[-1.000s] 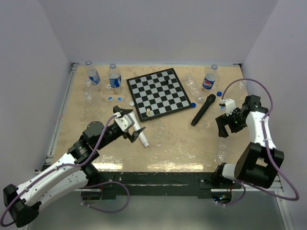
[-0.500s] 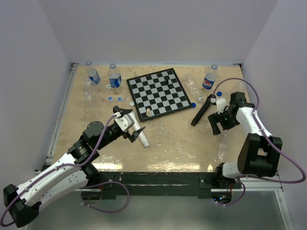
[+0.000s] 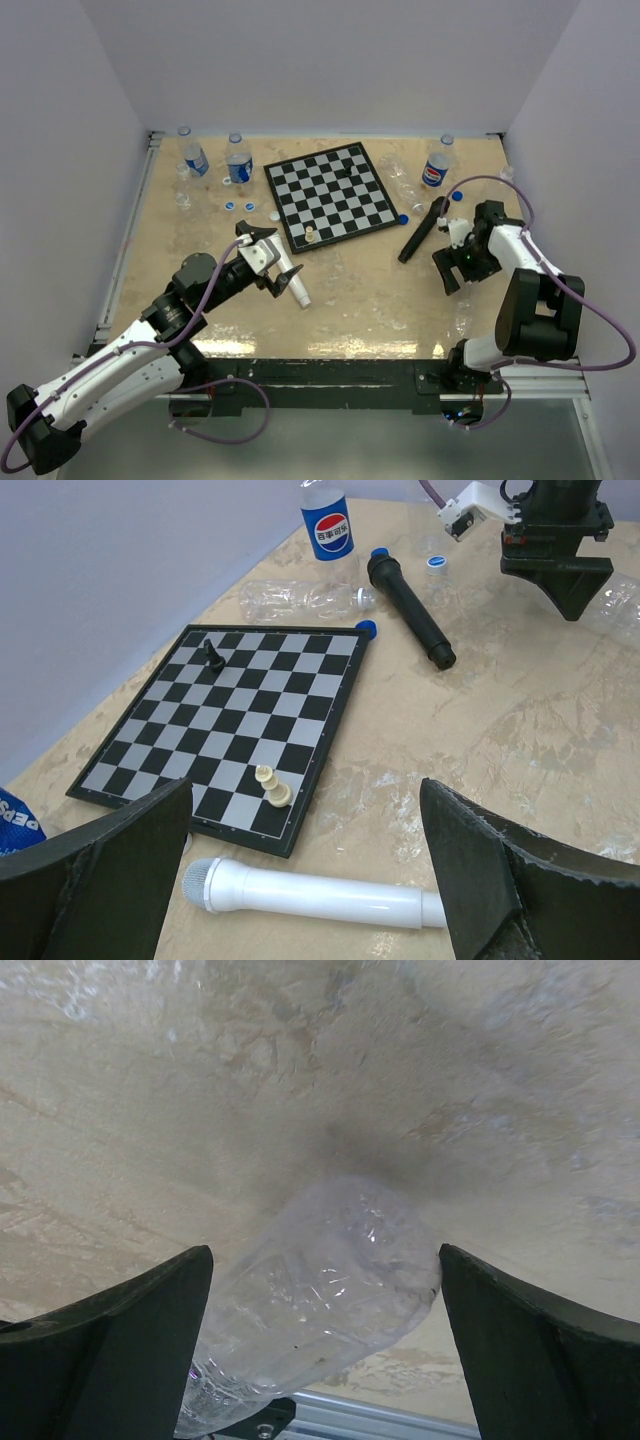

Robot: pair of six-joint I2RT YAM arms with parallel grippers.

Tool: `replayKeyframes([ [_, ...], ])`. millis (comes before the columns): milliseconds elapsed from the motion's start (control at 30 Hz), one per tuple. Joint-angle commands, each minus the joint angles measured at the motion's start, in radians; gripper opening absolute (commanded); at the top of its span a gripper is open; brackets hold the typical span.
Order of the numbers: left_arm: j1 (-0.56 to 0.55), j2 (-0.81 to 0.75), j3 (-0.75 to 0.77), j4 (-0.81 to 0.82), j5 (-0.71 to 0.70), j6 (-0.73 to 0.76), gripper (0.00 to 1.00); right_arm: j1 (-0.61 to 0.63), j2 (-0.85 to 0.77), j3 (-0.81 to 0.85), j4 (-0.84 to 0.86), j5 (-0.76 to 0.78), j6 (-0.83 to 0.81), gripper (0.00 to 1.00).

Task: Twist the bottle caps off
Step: Pick up the plastic bottle at the center of the board.

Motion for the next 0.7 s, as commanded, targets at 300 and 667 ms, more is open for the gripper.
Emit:
replayKeyframes([
  [300,0.005,-0.006,-0.009,0.044,0.001,0.004,1.00,0.027,0.032,-0.023,-0.039,-0.028,-0.022,0.71],
  [667,0.005,0.004,-0.012,0.044,-0.019,0.013,1.00,0.368,0.075,0.157,-0.061,-0.246,-0.097,0.34],
])
